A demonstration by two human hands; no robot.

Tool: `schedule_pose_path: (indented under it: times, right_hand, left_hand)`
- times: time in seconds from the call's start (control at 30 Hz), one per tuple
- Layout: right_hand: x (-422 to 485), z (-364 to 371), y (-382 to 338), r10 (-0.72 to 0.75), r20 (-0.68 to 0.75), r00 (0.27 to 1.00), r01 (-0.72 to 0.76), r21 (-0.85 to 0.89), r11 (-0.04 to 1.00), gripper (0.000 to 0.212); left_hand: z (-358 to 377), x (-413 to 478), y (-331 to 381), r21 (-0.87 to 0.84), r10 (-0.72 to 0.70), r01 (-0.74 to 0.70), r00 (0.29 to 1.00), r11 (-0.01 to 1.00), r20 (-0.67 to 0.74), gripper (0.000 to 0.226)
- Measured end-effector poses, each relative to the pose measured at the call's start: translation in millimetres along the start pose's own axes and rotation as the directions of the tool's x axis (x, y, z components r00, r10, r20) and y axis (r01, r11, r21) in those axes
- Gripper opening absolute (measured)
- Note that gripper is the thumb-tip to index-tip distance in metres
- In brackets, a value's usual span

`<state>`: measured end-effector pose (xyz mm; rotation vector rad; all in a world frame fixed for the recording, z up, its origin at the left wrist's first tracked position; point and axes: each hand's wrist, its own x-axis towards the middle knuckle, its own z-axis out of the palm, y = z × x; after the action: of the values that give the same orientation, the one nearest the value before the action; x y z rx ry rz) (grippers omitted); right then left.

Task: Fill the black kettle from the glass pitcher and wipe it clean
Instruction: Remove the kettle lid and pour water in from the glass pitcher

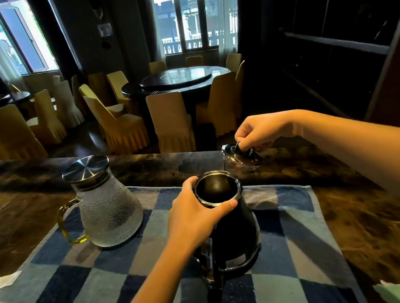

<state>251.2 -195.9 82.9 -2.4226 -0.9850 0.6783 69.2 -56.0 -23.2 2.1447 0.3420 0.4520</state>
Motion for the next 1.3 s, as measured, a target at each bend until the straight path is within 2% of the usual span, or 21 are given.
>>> schedule_pose_path:
  times: [0.13, 0.23, 0.37, 0.57, 0.67, 0.77, 1.0, 1.13, 1.2, 1.3]
  right_hand:
    - [-10, 3, 43, 0.102, 0.026, 0.994, -0.103, 0.039, 0.994, 0.028]
    - [-11, 20, 83, 0.229, 0.049, 0.972, -0.227, -0.044, 0.973, 0.023]
    - [-11, 41, 121, 0.36, -0.021, 0.933, -0.36, -0.101, 0.927, 0.02]
    - [-18, 57, 138, 0.391, -0.23, 0.891, -0.451, -0.341, 0.825, 0.026]
    - [-20, 65, 147, 0.412, -0.26, 0.873, -0.485, -0.383, 0.786, 0.03]
    - [-19, 75, 157, 0.434, -0.229, 0.871, -0.491, -0.383, 0.783, 0.03]
    - [-14, 86, 162, 0.408, -0.176, 0.896, -0.443, -0.43, 0.787, 0.029]
    - [-8, 88, 152, 0.409, -0.2, 0.89, -0.443, -0.585, 0.679, 0.044]
    - [-6, 87, 143, 0.343, -0.255, 0.904, -0.423, -0.649, 0.632, 0.051]
    - [0, 76, 125, 0.087, -0.37, 0.925, -0.307, -0.593, 0.744, 0.049]
  left_hand:
    - [-1, -2, -2, 0.008, 0.009, -0.009, 1.0, 1.0, 0.016, 0.08]
    - [-1, -2, -2, 0.003, 0.008, -0.008, 1.0, 1.0, 0.016, 0.079]
    - [-2, -3, -1, -0.017, 0.006, -0.005, 1.0, 1.0, 0.015, 0.072]
    - [-2, -4, 0, -0.032, 0.012, -0.012, 1.0, 0.999, 0.014, 0.071]
    - [-2, -5, 2, -0.043, 0.019, -0.019, 1.0, 0.999, 0.003, 0.064]
    - [-2, -5, 1, -0.045, 0.022, -0.022, 1.0, 0.999, 0.006, 0.066]
    - [-2, -5, 1, -0.028, 0.011, -0.011, 1.0, 1.0, -0.001, 0.081]
    - [-2, -5, 2, -0.021, 0.004, -0.004, 1.0, 1.0, 0.002, 0.075]
    - [-3, -5, 1, -0.02, 0.005, -0.005, 1.0, 1.0, 0.012, 0.073]
    - [-4, -3, -1, -0.028, 0.011, -0.009, 0.999, 1.0, 0.051, 0.073]
